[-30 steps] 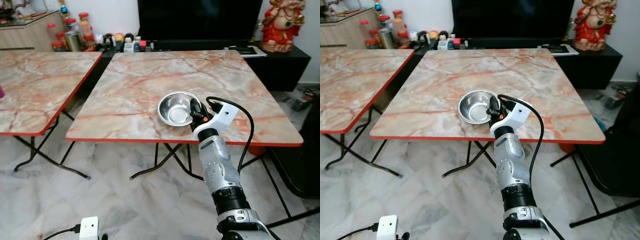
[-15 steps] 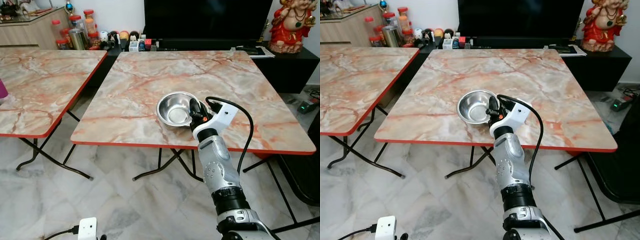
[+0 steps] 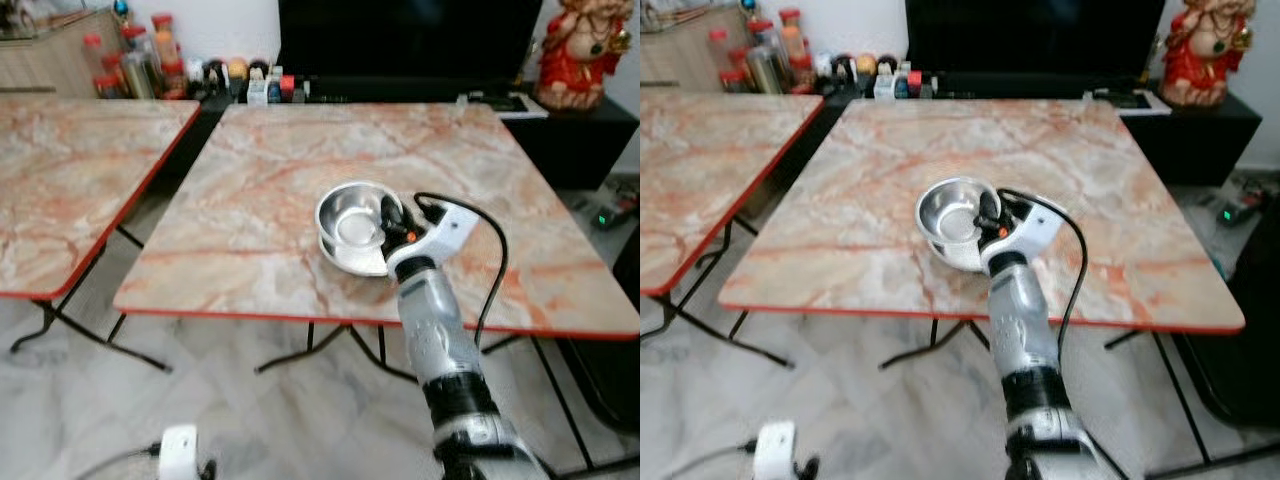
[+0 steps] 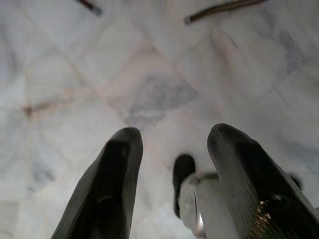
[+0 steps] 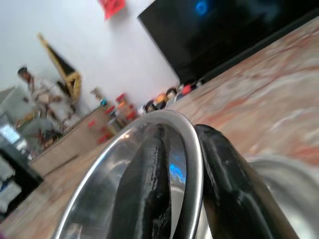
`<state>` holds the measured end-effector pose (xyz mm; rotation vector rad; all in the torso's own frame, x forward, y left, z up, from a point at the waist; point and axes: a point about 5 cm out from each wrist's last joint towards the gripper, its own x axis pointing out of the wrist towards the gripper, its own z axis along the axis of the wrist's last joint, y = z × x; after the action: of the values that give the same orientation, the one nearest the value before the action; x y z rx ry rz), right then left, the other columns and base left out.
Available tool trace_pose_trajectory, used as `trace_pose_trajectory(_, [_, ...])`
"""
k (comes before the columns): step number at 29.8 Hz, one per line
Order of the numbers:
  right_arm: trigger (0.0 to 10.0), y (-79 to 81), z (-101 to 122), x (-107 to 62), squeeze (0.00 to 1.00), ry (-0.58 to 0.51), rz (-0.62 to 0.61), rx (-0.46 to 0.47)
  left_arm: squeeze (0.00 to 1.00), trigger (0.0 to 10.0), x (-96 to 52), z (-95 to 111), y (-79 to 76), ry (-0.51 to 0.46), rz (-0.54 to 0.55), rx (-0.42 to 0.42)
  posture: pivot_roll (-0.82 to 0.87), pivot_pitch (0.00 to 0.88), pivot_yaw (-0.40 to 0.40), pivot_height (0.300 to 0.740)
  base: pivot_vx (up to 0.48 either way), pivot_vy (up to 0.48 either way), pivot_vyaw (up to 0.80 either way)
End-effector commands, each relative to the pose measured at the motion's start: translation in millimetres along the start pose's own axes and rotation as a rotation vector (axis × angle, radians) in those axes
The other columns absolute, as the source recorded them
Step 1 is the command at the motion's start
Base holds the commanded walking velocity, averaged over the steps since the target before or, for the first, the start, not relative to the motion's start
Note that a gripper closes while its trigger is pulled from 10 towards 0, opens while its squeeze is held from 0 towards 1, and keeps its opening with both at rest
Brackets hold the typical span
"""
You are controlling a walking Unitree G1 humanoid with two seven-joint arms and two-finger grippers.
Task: Setting the table
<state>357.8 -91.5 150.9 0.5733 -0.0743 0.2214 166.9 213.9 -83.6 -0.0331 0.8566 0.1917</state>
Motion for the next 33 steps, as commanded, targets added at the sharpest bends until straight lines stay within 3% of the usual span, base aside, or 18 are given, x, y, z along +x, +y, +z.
trace_pose_trajectory(1, [10.0,9.6,0.1,3.5,0.0,-0.01,0.012,0.032,0.0,10.0,0.8,0.4,-9.6,0.004,-0.022,-0.012,0.03,0.0,0.028,0.74,0.296,0.0,0.0])
trace_pose_trajectory(27, [10.0,11.2,-1.5,0.5,0.0,-0.011,0.032,0.01,0.0,10.0,0.5,-0.7,-10.1,0.006,-0.018,-0.024,0.04,0.0,0.028,0.74,0.295,0.0,0.14])
trace_pose_trajectory(33, [10.0,9.2,-6.0,-4.2,0.0,0.004,0.022,0.007,0.0,10.0,0.0,-1.6,-8.7,0.006,-0.024,-0.03,0.04,0.0,0.034,0.74,0.0,0.0,0.0])
